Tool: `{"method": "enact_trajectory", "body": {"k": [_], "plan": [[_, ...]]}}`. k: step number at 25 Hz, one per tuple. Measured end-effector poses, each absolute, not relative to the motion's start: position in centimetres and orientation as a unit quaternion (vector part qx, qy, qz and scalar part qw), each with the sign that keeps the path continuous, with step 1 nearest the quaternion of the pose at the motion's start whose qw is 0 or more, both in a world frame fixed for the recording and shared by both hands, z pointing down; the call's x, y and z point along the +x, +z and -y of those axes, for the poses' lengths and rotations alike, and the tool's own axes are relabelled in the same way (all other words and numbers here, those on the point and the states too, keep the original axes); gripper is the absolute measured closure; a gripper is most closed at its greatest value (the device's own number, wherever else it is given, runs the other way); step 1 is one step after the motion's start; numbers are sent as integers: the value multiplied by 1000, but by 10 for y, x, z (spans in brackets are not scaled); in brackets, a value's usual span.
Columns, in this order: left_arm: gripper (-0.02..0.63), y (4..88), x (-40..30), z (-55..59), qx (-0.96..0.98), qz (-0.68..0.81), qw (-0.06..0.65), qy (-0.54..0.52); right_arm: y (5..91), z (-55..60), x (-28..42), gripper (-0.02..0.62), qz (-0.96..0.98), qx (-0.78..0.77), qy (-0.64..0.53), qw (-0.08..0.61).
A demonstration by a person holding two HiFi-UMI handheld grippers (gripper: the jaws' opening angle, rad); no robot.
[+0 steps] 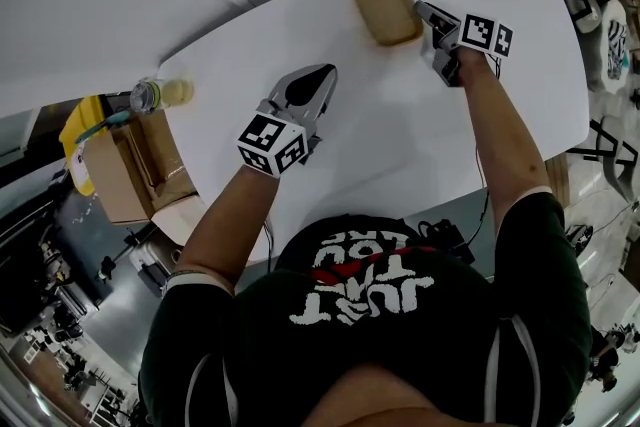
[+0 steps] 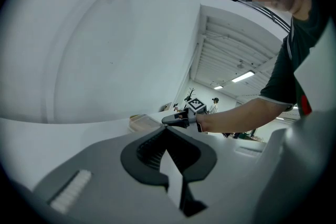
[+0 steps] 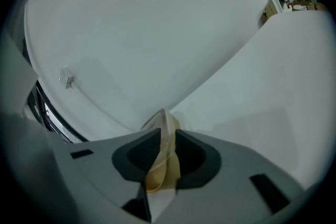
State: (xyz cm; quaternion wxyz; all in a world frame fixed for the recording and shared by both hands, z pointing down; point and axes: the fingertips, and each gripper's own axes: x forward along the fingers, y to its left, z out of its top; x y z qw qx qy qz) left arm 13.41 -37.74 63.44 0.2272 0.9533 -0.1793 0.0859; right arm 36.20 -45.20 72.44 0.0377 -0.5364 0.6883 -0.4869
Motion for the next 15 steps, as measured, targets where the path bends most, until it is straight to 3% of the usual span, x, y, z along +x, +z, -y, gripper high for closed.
{"method": "enact_trajectory", "body": {"k": [6,15], "plan": [[600,634,133,379,952,181,231,83,720,451,367,546,-680,-536,-496,67],[600,627,130,379,952,186,230,77,700,444,381,552,-665,-525,-508,153]]}}
